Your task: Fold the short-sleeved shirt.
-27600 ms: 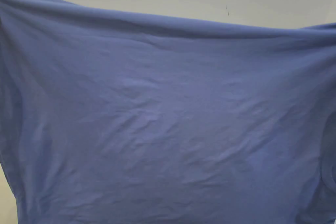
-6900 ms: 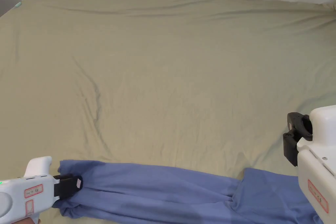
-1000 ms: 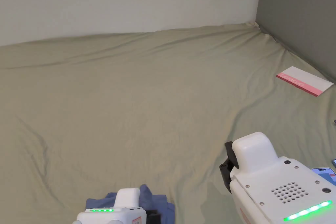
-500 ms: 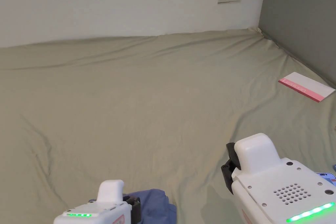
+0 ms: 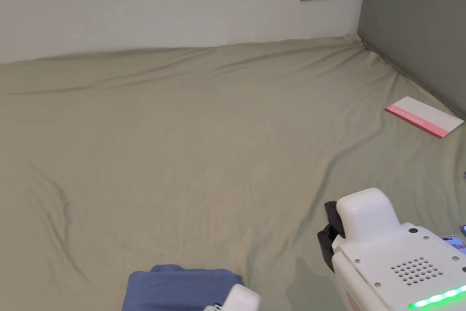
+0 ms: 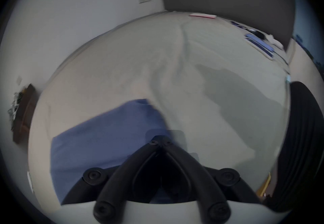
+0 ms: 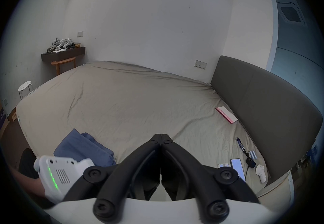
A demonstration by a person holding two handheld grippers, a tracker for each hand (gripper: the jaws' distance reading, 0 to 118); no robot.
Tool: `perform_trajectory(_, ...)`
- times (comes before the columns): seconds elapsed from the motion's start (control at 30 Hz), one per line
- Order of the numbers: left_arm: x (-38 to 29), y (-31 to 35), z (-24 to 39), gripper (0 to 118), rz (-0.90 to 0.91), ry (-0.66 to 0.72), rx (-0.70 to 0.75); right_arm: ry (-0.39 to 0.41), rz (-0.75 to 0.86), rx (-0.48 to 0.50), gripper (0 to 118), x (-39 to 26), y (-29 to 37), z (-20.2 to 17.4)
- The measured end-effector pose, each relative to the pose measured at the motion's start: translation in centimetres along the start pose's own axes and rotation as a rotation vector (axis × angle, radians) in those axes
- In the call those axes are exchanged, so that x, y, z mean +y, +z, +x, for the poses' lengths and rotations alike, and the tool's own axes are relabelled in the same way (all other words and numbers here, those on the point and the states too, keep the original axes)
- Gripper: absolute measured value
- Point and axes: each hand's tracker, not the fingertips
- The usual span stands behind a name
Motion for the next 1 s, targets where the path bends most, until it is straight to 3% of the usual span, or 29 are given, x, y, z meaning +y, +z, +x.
perform_trajectory(0.13,-1.0,0.8,1.4,0,-0.059,0.079,-0.292,-0.005,-0.005,0.016,2,0.2,-0.7,-0.6)
perform_trajectory(0.23,-1.8,3.4,-0.1,0,0.034,0.141,-0.292,0.005,0.003,0.033,2,0.5,-1.0,-1.2)
perform_trajectory(0.33,-2.3,5.8,-4.8,0,0.076,0.306,-0.327,0.009,-0.002,0.064,2,0.6,-1.9,-1.9)
perform_trajectory(0.4,-2.8,7.5,-8.3,0,0.145,0.399,-0.294,0.006,-0.015,0.107,2,0.6,-2.7,-2.9)
perform_trajectory(0.57,-5.0,10.8,-17.4,0,0.264,0.535,-0.027,0.031,-0.148,0.283,2,-1.3,-6.6,-7.0)
perform_trajectory(0.77,-8.2,9.9,-22.1,0,0.186,0.606,-0.019,0.072,-0.397,0.448,2,-7.4,-12.0,-13.0)
perform_trajectory(0.87,-9.6,8.8,-23.0,19,0.127,0.65,-0.083,0.152,-0.531,0.424,2,-10.4,-14.1,-15.6)
perform_trajectory(0.93,-10.4,8.1,-23.4,36,0.101,0.698,-0.141,0.143,-0.555,0.435,2,-11.9,-15.1,-16.3)
perform_trajectory(1.0,-11.0,7.2,-24.1,82,0.069,0.748,-0.196,0.112,-0.521,0.433,2,-11.1,-14.9,-15.7)
